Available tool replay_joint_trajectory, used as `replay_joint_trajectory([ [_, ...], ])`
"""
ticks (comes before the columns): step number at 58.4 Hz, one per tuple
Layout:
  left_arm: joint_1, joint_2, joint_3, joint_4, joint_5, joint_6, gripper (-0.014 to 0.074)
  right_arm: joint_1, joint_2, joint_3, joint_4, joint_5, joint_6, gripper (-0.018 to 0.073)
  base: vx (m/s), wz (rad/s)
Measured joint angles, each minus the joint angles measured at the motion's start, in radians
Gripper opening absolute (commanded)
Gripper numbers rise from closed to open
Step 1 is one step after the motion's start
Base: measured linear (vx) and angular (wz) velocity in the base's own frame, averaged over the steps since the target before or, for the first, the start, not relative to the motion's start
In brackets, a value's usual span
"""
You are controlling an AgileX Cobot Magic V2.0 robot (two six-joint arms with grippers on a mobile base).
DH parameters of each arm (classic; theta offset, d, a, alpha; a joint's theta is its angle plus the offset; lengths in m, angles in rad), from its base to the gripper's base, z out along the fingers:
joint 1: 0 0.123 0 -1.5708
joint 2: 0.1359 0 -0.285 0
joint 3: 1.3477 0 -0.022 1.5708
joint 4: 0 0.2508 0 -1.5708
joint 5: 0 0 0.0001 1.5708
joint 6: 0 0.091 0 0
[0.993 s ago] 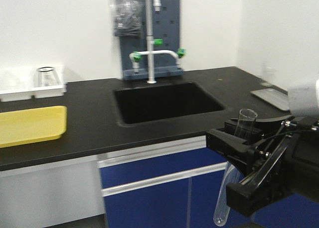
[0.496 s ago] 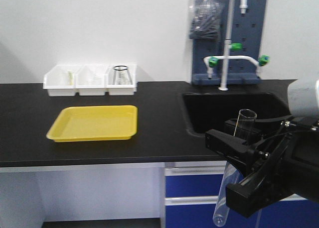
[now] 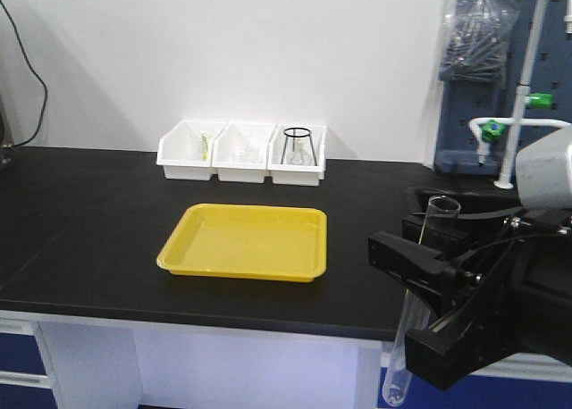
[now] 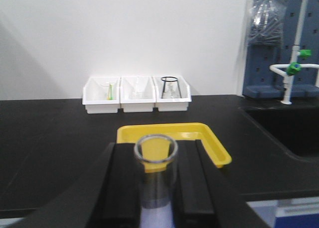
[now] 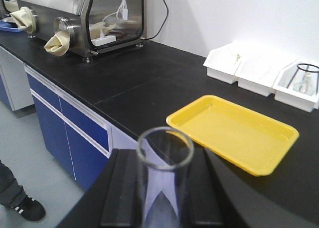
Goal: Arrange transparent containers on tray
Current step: 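Drive the base to the counter with the yellow tray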
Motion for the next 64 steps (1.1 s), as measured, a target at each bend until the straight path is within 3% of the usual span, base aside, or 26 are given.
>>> replay_joint_trajectory([
  [36,0.0,0.0,0.0,0.0,0.0,0.0,0.0066,0.0,0.0,0.0,0.0,0.0,0.0,-0.0001,0.31,0.15],
  [64,0.0,0.0,0.0,0.0,0.0,0.0,0.0066,0.0,0.003,0.0,0.0,0.0,0.0,-0.0001,0.32,-0.09],
])
